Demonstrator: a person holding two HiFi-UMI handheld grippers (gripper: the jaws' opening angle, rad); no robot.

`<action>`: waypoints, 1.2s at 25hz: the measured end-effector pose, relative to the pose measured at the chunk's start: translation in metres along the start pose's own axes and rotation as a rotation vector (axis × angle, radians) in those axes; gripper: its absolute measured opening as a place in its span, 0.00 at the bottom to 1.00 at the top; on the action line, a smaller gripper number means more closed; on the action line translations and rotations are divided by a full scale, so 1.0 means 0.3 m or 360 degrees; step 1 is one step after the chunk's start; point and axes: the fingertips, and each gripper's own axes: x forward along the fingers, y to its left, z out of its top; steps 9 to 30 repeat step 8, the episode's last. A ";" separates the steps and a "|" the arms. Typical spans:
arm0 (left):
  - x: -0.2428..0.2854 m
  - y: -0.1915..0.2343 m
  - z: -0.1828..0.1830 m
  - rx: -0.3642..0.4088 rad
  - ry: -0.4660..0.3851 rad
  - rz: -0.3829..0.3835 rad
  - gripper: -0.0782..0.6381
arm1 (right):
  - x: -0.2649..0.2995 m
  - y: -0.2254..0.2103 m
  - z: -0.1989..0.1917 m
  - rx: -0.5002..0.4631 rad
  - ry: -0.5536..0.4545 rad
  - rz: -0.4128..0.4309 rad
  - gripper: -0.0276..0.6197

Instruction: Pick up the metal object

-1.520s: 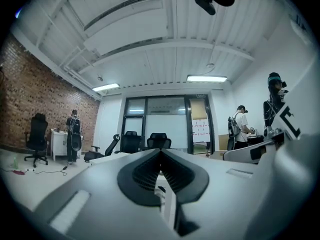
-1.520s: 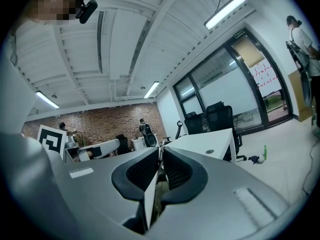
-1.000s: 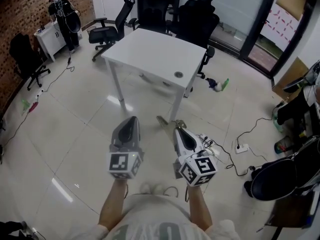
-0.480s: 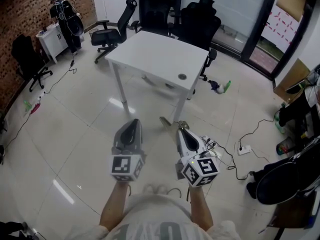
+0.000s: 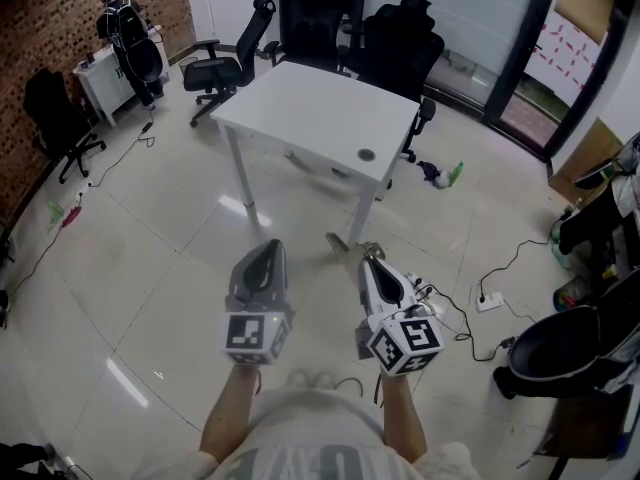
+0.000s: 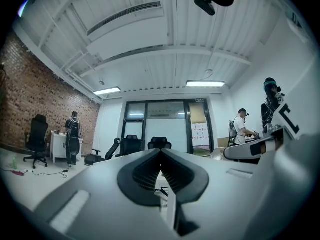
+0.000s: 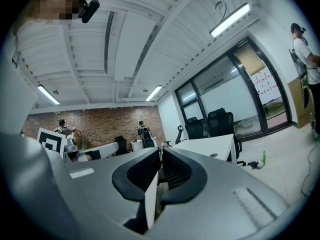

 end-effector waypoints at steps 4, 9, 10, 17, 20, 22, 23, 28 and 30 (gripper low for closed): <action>0.010 0.004 -0.003 0.0007 0.0012 -0.0011 0.11 | 0.006 -0.003 0.005 -0.0001 0.0001 -0.0010 0.10; 0.018 -0.018 -0.021 0.0001 0.0027 -0.0020 0.11 | -0.003 -0.025 0.001 0.0001 -0.0002 -0.0015 0.10; 0.018 -0.018 -0.021 0.0001 0.0027 -0.0020 0.11 | -0.003 -0.025 0.001 0.0001 -0.0002 -0.0015 0.10; 0.018 -0.018 -0.021 0.0001 0.0027 -0.0020 0.11 | -0.003 -0.025 0.001 0.0001 -0.0002 -0.0015 0.10; 0.018 -0.018 -0.021 0.0001 0.0027 -0.0020 0.11 | -0.003 -0.025 0.001 0.0001 -0.0002 -0.0015 0.10; 0.018 -0.018 -0.021 0.0001 0.0027 -0.0020 0.11 | -0.003 -0.025 0.001 0.0001 -0.0002 -0.0015 0.10; 0.018 -0.018 -0.021 0.0001 0.0027 -0.0020 0.11 | -0.003 -0.025 0.001 0.0001 -0.0002 -0.0015 0.10; 0.018 -0.018 -0.021 0.0001 0.0027 -0.0020 0.11 | -0.003 -0.025 0.001 0.0001 -0.0002 -0.0015 0.10; 0.018 -0.018 -0.021 0.0001 0.0027 -0.0020 0.11 | -0.003 -0.025 0.001 0.0001 -0.0002 -0.0015 0.10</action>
